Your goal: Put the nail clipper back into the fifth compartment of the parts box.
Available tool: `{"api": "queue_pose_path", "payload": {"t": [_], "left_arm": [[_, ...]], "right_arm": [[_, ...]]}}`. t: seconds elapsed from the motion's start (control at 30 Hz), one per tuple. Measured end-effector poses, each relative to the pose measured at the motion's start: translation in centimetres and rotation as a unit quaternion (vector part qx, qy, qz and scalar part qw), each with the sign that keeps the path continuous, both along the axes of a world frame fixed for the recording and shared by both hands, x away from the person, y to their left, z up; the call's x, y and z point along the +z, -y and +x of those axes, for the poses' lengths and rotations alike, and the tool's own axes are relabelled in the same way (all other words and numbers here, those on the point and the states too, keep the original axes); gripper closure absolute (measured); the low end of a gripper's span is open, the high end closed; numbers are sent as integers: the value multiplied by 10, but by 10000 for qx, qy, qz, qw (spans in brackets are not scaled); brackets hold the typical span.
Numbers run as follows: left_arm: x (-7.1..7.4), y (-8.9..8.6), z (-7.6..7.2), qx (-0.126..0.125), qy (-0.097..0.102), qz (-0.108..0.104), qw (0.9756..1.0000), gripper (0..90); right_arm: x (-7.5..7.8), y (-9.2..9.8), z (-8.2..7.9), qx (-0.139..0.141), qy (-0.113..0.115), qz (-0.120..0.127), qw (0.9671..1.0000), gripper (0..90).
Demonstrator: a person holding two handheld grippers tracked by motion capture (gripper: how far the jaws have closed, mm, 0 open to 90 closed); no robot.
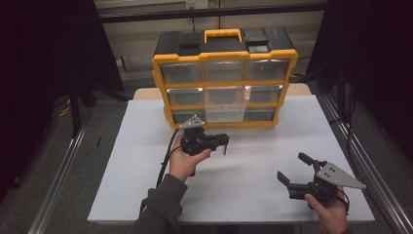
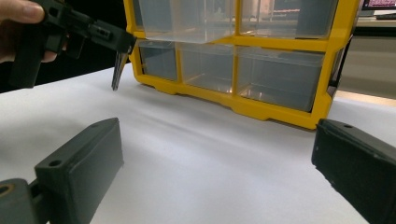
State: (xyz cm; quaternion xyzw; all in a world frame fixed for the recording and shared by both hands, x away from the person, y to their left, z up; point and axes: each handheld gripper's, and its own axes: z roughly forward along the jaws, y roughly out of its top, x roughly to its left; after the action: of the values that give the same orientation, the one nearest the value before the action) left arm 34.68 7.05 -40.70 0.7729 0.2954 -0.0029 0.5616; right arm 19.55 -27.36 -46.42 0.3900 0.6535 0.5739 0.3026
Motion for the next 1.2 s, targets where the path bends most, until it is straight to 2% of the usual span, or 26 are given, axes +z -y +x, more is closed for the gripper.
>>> {"api": "queue_pose_path", "payload": {"t": [0.07,0.3,0.5,0.63,0.97,1.17,1.2], "left_arm": [[4,0,1,-20,3,-53,10000,805],[19,0,3,-69,108,-6,9999,805],[28,2,5,-94,134,-87,9998,805],[35,1,7,-123,193,-30,9997,805],[49,1,10,-83,227,-116,9996,805],[58,0,12,-118,326,-71,9994,805],[59,0,13,-142,327,-119,9993,805]], "right_arm": [[0,0,0,-1,-15,12,10000,14],[0,0,0,2,-20,3,10000,14],[0,0,0,-8,-13,14,10000,14],[0,1,0,9,-22,6,10000,14],[0,1,0,6,-24,12,10000,14],[0,1,0,14,-20,14,10000,14],[0,1,0,22,-14,13,10000,14]]}}
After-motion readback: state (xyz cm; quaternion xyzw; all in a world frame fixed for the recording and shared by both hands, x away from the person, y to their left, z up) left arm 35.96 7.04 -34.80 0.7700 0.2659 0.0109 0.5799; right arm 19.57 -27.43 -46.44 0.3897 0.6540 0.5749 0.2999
